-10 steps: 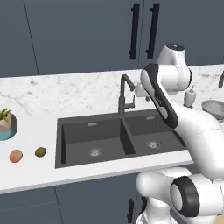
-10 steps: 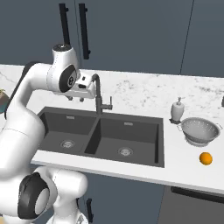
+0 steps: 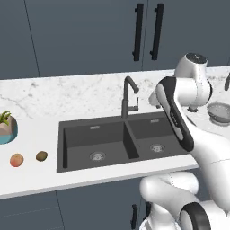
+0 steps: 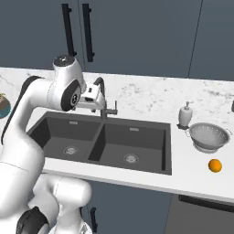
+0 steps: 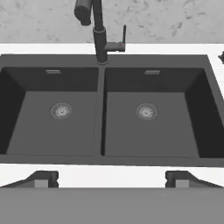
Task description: Put the colander in the sink, put the kiwi, peach, orange in the colander, and turn on the sink faucet and pour water over the colander.
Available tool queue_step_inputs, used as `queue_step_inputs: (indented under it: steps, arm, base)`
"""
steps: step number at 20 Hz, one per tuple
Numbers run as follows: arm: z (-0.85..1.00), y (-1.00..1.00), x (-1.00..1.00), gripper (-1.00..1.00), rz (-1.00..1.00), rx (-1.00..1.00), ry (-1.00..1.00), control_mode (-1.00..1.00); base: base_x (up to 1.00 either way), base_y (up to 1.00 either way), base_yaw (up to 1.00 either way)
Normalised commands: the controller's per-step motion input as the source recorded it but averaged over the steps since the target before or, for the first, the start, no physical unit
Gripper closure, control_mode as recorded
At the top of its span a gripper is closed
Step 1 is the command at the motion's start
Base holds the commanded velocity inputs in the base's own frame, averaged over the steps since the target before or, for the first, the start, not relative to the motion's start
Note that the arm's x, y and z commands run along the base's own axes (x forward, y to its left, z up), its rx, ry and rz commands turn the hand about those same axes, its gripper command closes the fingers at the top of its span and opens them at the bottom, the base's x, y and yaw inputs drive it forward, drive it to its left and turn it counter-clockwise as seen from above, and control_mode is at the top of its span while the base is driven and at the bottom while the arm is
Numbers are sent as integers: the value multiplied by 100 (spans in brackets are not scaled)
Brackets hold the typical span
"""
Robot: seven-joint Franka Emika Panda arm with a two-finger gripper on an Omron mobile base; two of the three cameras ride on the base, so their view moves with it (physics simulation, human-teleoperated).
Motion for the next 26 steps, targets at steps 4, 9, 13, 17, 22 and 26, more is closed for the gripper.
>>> queue_step_inputs:
  steps: [4,9,13,17,22,26]
  arm:
    - [-13,-74,-51,-100,-3,-4,-17,-100]
    - [-4,-79,-22,-100,-7,-17,4,-100]
    - [0,-86,0,-100,-2,-23,25,-100]
    - [0,-86,4,-100,0,-27,32,-100]
    - [0,-84,1,-100,0,-23,31,-100]
    - [-8,-84,0,-100,8,-10,7,-100]
  base:
    - [0,0,0]
    - [0,0,0]
    - [0,0,0]
    - [0,0,0]
    - [0,0,0]
    - [0,0,0]
